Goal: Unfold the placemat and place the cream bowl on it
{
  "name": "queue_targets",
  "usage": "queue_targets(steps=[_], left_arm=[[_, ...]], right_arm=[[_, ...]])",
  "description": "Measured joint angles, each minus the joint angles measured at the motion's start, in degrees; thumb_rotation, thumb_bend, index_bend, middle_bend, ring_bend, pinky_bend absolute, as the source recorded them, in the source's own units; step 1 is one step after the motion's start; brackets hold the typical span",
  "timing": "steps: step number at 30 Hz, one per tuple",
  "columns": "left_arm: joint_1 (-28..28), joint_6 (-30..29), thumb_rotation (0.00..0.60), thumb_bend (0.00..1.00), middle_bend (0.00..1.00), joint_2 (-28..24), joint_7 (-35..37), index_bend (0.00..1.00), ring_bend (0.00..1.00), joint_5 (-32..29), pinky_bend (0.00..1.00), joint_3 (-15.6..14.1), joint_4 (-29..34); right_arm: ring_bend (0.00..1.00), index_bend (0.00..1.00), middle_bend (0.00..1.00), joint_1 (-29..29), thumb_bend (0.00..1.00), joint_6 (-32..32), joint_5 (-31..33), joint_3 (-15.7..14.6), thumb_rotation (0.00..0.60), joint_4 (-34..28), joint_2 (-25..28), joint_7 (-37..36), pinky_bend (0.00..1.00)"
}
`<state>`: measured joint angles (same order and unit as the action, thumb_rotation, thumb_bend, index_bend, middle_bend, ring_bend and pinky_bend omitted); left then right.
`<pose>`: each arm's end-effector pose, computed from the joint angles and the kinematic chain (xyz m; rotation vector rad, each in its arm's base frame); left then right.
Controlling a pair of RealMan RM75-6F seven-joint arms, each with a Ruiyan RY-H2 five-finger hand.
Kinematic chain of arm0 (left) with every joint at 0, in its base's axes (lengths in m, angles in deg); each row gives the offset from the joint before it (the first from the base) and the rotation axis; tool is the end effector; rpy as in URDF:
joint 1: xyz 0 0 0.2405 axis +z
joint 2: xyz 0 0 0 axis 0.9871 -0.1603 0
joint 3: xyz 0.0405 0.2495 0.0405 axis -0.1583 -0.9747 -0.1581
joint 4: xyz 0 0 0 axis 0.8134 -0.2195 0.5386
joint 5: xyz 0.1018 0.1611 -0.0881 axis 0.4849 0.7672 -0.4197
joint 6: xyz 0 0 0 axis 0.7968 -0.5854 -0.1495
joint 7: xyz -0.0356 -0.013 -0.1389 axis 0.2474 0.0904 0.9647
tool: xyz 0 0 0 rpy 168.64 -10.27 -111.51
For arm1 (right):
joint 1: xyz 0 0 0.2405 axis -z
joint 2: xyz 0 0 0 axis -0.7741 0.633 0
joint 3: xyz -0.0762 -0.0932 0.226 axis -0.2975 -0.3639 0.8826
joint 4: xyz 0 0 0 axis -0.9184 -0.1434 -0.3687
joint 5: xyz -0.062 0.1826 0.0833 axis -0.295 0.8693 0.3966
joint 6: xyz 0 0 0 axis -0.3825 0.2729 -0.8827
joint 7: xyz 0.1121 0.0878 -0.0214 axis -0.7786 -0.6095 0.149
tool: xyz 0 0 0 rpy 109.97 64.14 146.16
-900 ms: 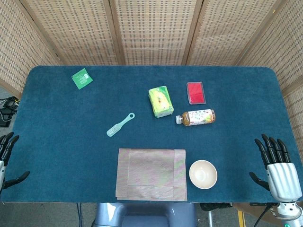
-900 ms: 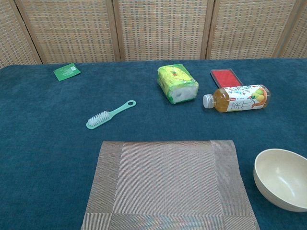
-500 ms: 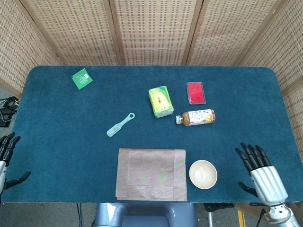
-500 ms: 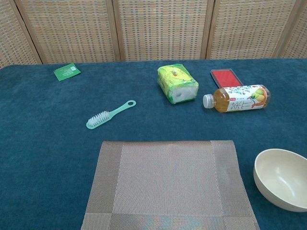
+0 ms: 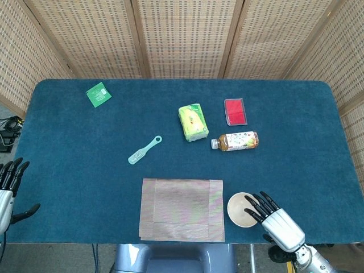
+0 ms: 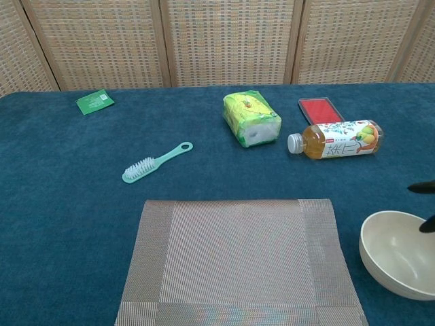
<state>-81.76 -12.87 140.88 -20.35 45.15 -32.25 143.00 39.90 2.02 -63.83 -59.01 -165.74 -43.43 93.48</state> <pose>-0.2792 0.1517 0.1705 -1.3977 -0.8438 -0.9164 -0.2764 -0.1506 0.0671 2.0933 -0.6574 0.9139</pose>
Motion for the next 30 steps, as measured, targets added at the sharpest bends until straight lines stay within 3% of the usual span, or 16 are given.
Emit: queue_targets(steps=[5, 13, 19, 30], left_arm=[[0.1, -0.3, 0.600, 0.00, 0.00, -0.4, 1.0, 0.00, 0.00, -0.1, 0.00, 0.0, -0.1], [0.2, -0.4, 0.600, 0.00, 0.00, -0.8, 2.2, 0.00, 0.00, -0.2, 0.00, 0.1, -0.2], [0.1, -0.2, 0.600, 0.00, 0.00, -1.0, 2.6, 0.00, 0.00, -0.6, 0.00, 0.3, -0.3], [0.2, -0.3, 0.600, 0.00, 0.00, -1.3, 3.4, 0.00, 0.00, -0.8, 0.00, 0.3, -0.3]], right_arm=[[0.00, 0.32, 0.00, -1.5, 0.04, -3.8, 2.2, -0.4, 0.600, 1.3, -2.8, -0.2, 0.00], [0.00, 0.48, 0.00, -2.8, 0.38, -3.9, 2.5, -0.7, 0.600, 4.7, -6.5, -1.8, 0.00], [0.00, 0.62, 0.00, -3.7, 0.55, -1.9, 2.4, -0.8, 0.600, 7.6, -9.0, -4.1, 0.00], [0.00, 0.68, 0.00, -4.4, 0.60, 1.5, 2.9, -0.7, 0.600, 8.1, -9.4, -6.5, 0.00]])
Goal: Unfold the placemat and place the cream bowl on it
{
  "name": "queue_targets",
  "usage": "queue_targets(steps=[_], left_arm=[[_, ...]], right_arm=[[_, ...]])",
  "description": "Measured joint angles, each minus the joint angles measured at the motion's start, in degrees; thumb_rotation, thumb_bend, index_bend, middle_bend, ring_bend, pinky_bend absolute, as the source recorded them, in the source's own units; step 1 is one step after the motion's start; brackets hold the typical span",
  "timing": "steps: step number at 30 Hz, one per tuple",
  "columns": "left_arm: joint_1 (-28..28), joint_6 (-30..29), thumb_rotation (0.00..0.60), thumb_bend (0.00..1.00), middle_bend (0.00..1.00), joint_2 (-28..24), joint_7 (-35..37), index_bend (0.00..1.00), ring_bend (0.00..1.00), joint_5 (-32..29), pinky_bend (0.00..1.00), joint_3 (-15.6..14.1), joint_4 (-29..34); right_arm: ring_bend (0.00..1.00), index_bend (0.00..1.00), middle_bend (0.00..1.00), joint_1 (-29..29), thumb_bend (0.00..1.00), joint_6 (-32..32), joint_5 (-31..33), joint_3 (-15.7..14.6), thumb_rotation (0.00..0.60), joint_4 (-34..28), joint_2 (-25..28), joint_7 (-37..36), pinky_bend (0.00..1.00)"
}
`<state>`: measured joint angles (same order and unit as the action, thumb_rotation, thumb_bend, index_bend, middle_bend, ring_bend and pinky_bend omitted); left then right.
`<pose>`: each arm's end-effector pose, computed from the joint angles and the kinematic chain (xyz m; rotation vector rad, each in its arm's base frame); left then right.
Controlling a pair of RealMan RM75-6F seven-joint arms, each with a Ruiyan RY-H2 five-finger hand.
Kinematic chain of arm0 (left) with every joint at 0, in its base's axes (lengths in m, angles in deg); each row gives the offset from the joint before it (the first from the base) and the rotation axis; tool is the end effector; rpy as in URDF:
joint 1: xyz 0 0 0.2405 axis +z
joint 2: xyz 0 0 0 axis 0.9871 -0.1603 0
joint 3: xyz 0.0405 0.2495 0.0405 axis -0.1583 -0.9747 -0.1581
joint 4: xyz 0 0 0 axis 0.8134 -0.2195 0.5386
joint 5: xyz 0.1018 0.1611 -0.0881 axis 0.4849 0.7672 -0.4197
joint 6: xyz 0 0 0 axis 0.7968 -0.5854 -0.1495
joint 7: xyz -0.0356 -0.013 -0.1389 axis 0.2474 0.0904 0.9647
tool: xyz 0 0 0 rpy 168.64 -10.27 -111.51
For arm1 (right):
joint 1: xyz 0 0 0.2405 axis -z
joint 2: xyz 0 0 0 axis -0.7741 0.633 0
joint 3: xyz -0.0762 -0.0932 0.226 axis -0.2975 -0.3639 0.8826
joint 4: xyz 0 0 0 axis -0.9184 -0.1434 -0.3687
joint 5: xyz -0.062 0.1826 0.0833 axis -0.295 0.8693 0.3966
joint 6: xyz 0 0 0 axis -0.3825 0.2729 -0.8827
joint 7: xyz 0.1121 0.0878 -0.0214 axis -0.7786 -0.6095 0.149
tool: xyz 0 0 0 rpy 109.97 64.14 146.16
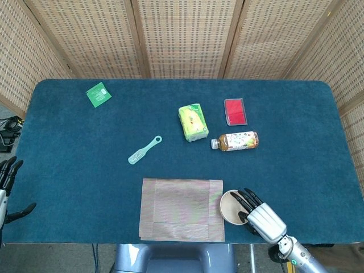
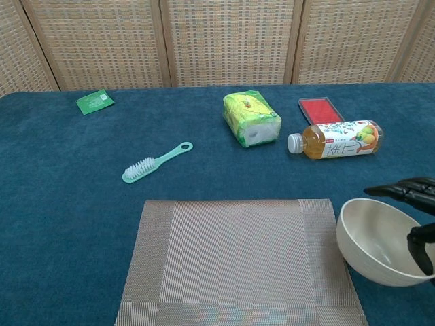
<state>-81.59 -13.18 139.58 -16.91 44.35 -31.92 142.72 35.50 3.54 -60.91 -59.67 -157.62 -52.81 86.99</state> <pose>-0.2833 0.1520 0.1794 -1.3693 -0.8679 -0.9375 -0.2704 -0.1742 0.0292 2.0750 -0.7314 1.0474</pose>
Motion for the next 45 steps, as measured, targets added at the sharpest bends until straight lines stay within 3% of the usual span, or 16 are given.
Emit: queue_targets(steps=[8, 15, 25, 33, 35, 36, 39, 40, 43, 45], left_arm=[[-0.1, 0.2, 0.600, 0.00, 0.00, -0.1, 0.4, 0.00, 0.00, -0.3, 0.00, 0.1, 0.0], [-0.2, 0.5, 0.600, 0.00, 0.00, -0.1, 0.4, 0.00, 0.00, -0.9, 0.00, 0.3, 0.2], [-0.6, 1.5, 0.600, 0.00, 0.00, -0.7, 1.5, 0.00, 0.00, -2.1, 0.00, 0.7, 0.6], [-0.6, 1.4, 0.600, 0.00, 0.00, -0.9, 2.1, 0.00, 0.00, -1.8, 0.00, 0.6, 0.4], [-0.6, 1.4, 0.600, 0.00, 0.00, -0.9, 2.1, 0.00, 0.00, -1.7, 0.00, 0.6, 0.4], [-0.6, 1.4, 0.600, 0.00, 0.00, -0.9, 2.1, 0.00, 0.00, -1.8, 0.00, 0.6, 0.4], [-0.6, 1.5, 0.600, 0.00, 0.00, -1.0, 2.3, 0.00, 0.00, -2.2, 0.00, 0.7, 0.5], [-0.6, 1.4, 0.600, 0.00, 0.00, -1.1, 2.3, 0.00, 0.00, -2.2, 0.00, 0.7, 0.6], [-0.4, 1.1, 0.600, 0.00, 0.00, -1.2, 2.5, 0.00, 0.00, -2.1, 0.00, 0.7, 0.6], [-0.3, 1.0, 0.600, 0.00, 0.00, -1.3, 2.6, 0.00, 0.00, -2.1, 0.00, 0.7, 0.6]], right_arm=[[0.00, 0.70, 0.00, -0.7, 0.60, 3.0, 4.5, 3.8, 0.600, -2.3, 3.1, -3.9, 0.00], [0.00, 0.70, 0.00, -2.0, 0.61, 1.4, 12.0, 8.6, 0.600, -2.4, 5.3, -4.6, 0.00], [0.00, 0.72, 0.00, -7.4, 0.61, -15.6, 29.4, 15.2, 0.600, 8.0, 2.5, -0.4, 0.00], [0.00, 0.71, 0.00, -9.4, 0.61, -21.5, 37.4, 18.0, 0.600, 14.7, -1.7, 4.3, 0.00], [0.00, 0.65, 0.00, -9.6, 0.58, -22.3, 38.7, 18.4, 0.600, 15.5, -2.1, 4.9, 0.00], [0.00, 0.55, 0.00, -9.6, 0.49, -22.6, 39.1, 18.5, 0.600, 15.8, -2.2, 5.1, 0.00], [0.00, 0.21, 0.00, -9.8, 0.07, -24.1, 40.0, 18.5, 0.600, 16.1, -2.2, 5.6, 0.00], [0.00, 0.13, 0.00, -9.9, 0.01, -24.8, 40.3, 18.4, 0.600, 15.9, -2.0, 5.7, 0.00], [0.00, 0.02, 0.00, -9.9, 0.00, -25.6, 41.0, 18.5, 0.600, 14.4, -1.2, 5.9, 0.00], [0.00, 0.00, 0.00, -9.8, 0.00, -25.3, 41.2, 18.6, 0.600, 13.0, -0.6, 5.9, 0.00]])
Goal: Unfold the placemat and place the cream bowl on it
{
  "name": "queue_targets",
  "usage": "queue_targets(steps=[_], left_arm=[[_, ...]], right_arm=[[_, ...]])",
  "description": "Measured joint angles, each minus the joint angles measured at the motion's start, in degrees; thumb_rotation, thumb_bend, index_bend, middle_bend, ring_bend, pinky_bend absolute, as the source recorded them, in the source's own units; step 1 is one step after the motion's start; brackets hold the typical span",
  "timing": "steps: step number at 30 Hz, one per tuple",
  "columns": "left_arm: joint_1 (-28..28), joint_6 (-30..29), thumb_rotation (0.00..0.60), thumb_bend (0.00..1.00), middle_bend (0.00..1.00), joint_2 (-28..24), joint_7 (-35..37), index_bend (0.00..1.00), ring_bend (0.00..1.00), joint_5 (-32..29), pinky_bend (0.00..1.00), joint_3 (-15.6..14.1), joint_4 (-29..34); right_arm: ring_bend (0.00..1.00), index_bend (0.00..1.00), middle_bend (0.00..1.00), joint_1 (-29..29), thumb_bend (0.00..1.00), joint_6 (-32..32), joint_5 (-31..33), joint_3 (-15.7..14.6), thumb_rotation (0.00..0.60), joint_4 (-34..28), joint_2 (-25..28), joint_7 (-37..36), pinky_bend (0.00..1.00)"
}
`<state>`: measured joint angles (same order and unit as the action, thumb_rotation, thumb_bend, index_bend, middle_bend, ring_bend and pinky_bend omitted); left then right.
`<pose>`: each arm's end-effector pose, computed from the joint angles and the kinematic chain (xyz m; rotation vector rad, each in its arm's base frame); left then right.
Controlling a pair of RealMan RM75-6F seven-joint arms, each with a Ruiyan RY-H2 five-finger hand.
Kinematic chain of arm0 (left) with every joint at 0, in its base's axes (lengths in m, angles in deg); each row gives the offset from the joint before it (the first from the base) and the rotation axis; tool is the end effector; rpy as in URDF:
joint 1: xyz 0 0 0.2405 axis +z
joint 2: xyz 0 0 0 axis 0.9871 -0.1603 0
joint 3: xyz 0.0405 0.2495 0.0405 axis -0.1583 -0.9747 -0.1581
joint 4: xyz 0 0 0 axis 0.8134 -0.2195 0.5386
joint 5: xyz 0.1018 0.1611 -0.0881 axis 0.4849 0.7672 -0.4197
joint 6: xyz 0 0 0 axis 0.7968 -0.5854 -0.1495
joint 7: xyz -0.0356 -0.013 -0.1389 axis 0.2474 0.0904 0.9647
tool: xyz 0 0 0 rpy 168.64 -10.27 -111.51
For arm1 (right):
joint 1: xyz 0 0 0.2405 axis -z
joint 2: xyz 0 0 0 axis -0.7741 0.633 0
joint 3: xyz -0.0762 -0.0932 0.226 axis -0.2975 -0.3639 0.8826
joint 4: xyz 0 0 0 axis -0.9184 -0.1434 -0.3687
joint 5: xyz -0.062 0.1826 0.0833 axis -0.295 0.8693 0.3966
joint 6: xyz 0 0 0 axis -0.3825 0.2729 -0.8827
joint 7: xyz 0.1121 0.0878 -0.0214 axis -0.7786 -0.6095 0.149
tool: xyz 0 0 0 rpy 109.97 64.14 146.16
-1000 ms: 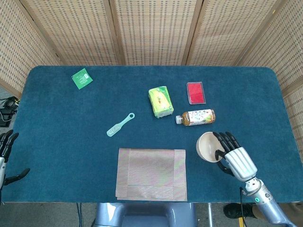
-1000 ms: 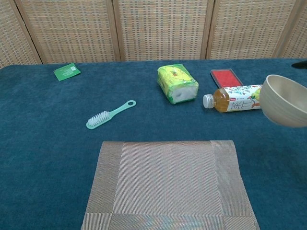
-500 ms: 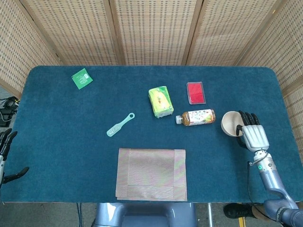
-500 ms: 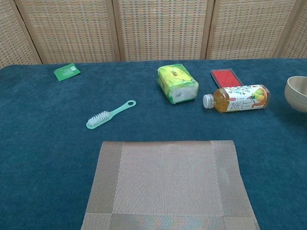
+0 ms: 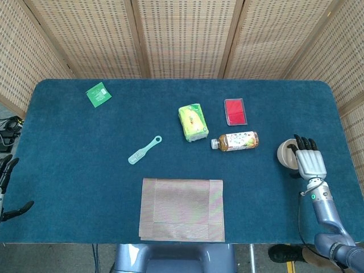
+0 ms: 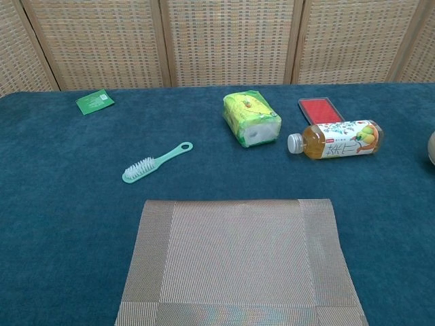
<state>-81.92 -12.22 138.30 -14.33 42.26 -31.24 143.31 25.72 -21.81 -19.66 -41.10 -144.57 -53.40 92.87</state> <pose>-0.2864 0.1562 0.1861 -1.3374 -0.9063 -0.9448 -0.3514 -0.3315 0.0916 1.4983 -0.9285 0.5861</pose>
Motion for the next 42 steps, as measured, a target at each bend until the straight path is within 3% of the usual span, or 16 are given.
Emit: queue_targets(steps=[5, 9, 13, 16, 23, 29, 35, 38, 40, 42], left_arm=[[0.2, -0.4, 0.600, 0.00, 0.00, -0.3, 0.8, 0.00, 0.00, 0.0, 0.00, 0.1, 0.0], [0.2, -0.2, 0.600, 0.00, 0.00, -0.9, 2.2, 0.00, 0.00, 0.5, 0.00, -0.3, 0.2], [0.2, 0.1, 0.600, 0.00, 0.00, -1.5, 3.7, 0.00, 0.00, 3.0, 0.00, -1.3, 0.4], [-0.6, 0.4, 0.600, 0.00, 0.00, -1.4, 4.9, 0.00, 0.00, 6.8, 0.00, -2.1, -0.4], [-7.7, 3.4, 0.600, 0.00, 0.00, 3.7, 7.1, 0.05, 0.00, 21.8, 0.00, -3.1, -9.5], [-17.6, 10.0, 0.600, 0.00, 0.00, 11.1, 10.4, 0.18, 0.00, 32.7, 0.00, -4.7, -17.6], [-25.4, 17.2, 0.600, 0.00, 0.00, 17.6, 13.1, 0.20, 0.00, 38.2, 0.00, -6.5, -20.4], [-28.5, 21.5, 0.600, 0.07, 0.00, 19.9, 12.7, 0.22, 0.00, 39.1, 0.00, -7.1, -21.1], [-30.4, 24.3, 0.600, 0.19, 0.00, 21.3, 12.2, 0.26, 0.00, 39.5, 0.00, -7.4, -21.5], [-32.7, 27.2, 0.600, 0.25, 0.00, 23.1, 11.3, 0.27, 0.00, 39.9, 0.00, -7.8, -22.1]], right_arm=[[0.00, 0.00, 0.00, 1.5, 0.00, 3.4, -0.1, 0.1, 0.600, -6.2, 2.2, 0.3, 0.00], [0.00, 0.01, 0.00, 3.8, 0.00, 10.2, -2.0, 0.0, 0.600, -13.2, 4.5, 0.6, 0.00], [0.00, 0.02, 0.00, 6.9, 0.00, 18.9, -7.6, -1.0, 0.600, -21.1, 7.7, -0.3, 0.00], [0.00, 0.03, 0.00, 9.2, 0.00, 24.9, -12.9, -2.4, 0.600, -23.7, 9.0, -1.0, 0.00], [0.00, 0.03, 0.00, 13.3, 0.00, 35.6, -21.2, -5.0, 0.600, -23.6, 6.8, -1.3, 0.00], [0.00, 0.03, 0.00, 14.6, 0.00, 37.7, -20.5, -4.3, 0.600, -21.3, 4.5, -1.0, 0.00], [0.00, 0.03, 0.00, 15.4, 0.00, 38.4, -18.7, -3.1, 0.600, -21.0, 4.5, -1.3, 0.00], [0.00, 0.03, 0.00, 15.7, 0.00, 38.5, -18.2, -2.9, 0.600, -22.1, 5.3, -1.6, 0.00], [0.00, 0.03, 0.00, 16.0, 0.00, 38.6, -18.1, -2.8, 0.600, -23.1, 5.9, -1.6, 0.00], [0.00, 0.04, 0.00, 16.2, 0.00, 38.7, -18.0, -2.8, 0.600, -23.9, 6.5, -1.4, 0.00]])
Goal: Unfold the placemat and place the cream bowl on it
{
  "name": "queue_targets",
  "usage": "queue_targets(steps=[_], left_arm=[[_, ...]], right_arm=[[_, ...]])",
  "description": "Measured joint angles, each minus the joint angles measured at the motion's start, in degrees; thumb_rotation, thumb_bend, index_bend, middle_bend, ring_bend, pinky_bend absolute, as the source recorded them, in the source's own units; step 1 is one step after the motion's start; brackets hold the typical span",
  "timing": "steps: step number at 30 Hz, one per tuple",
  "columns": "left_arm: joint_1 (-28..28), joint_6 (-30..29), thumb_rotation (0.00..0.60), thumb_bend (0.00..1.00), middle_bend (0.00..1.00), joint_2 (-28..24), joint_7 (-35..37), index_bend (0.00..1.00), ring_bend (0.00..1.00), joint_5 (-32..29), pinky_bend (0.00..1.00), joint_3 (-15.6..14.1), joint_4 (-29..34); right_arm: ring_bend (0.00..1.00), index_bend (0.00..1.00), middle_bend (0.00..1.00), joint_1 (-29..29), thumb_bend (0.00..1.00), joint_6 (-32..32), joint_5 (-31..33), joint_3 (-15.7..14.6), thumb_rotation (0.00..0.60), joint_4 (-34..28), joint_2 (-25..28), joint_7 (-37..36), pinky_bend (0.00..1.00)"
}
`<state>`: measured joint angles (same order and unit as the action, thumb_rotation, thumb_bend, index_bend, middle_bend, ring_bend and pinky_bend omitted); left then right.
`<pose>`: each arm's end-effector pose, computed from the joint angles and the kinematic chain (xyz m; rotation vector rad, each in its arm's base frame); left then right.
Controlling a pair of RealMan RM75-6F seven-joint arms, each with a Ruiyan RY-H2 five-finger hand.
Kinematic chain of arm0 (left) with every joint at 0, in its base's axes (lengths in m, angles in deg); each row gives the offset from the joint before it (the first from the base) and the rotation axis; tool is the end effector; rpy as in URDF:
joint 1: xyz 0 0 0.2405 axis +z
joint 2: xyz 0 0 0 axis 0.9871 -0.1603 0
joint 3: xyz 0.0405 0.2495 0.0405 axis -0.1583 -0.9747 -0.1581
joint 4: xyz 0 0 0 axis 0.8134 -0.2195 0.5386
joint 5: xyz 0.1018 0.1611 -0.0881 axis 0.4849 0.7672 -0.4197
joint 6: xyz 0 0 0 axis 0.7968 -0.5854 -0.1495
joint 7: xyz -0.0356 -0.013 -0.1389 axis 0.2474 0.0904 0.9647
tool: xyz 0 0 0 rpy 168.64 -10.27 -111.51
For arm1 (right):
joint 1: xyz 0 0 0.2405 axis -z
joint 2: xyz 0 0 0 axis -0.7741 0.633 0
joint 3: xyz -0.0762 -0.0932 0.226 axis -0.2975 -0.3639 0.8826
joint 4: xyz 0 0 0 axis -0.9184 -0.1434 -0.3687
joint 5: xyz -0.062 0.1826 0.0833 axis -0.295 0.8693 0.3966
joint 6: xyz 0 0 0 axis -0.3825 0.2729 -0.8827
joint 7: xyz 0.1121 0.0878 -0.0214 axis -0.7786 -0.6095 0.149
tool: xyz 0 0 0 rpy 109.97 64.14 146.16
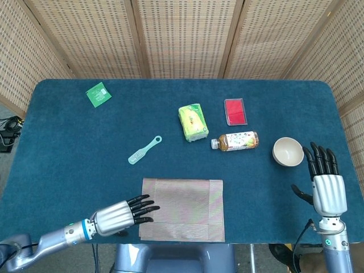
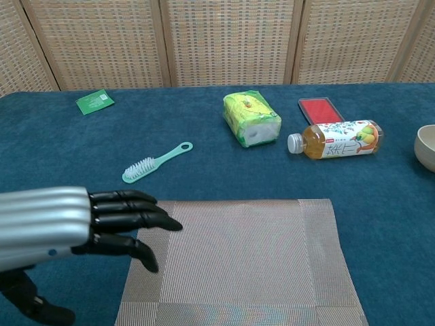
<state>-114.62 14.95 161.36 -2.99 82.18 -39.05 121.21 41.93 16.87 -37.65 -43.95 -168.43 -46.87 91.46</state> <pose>-0.1847 0.2085 -0.0127 -2.6458 -0.5042 -1.1233 -0.2850 -0.2156 0.1383 1.2975 -0.6982 1.1033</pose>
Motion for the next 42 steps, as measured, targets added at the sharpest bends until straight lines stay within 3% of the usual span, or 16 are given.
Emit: queue_targets(steps=[6, 18, 37, 42], left_arm=[[-2.7, 3.2, 0.600, 0.26, 0.00, 4.3, -2.1, 0.29, 0.00, -0.5, 0.00, -2.0, -2.9], [-3.2, 2.0, 0.600, 0.26, 0.00, 9.7, -4.4, 0.30, 0.00, -3.8, 0.00, -6.5, -9.2], [-5.2, 0.1, 0.600, 0.26, 0.00, 12.8, -6.2, 0.31, 0.00, -8.4, 0.00, -7.4, -11.1], [-5.8, 0.1, 0.600, 0.38, 0.00, 13.6, -6.4, 0.31, 0.00, -9.4, 0.00, -7.8, -11.3]], right_arm=[[0.00, 0.06, 0.00, 0.4, 0.00, -0.7, 0.7, 0.1, 0.600, -2.3, 1.8, 0.1, 0.00], [0.00, 0.07, 0.00, 0.3, 0.00, -1.9, 1.4, 0.6, 0.600, -2.1, 2.2, -1.3, 0.00], [0.00, 0.07, 0.00, 0.3, 0.00, -2.1, 1.7, 1.1, 0.600, -2.1, 2.4, -1.9, 0.00], [0.00, 0.07, 0.00, 0.4, 0.00, -2.1, 1.5, 1.1, 0.600, -2.3, 2.5, -1.9, 0.00]])
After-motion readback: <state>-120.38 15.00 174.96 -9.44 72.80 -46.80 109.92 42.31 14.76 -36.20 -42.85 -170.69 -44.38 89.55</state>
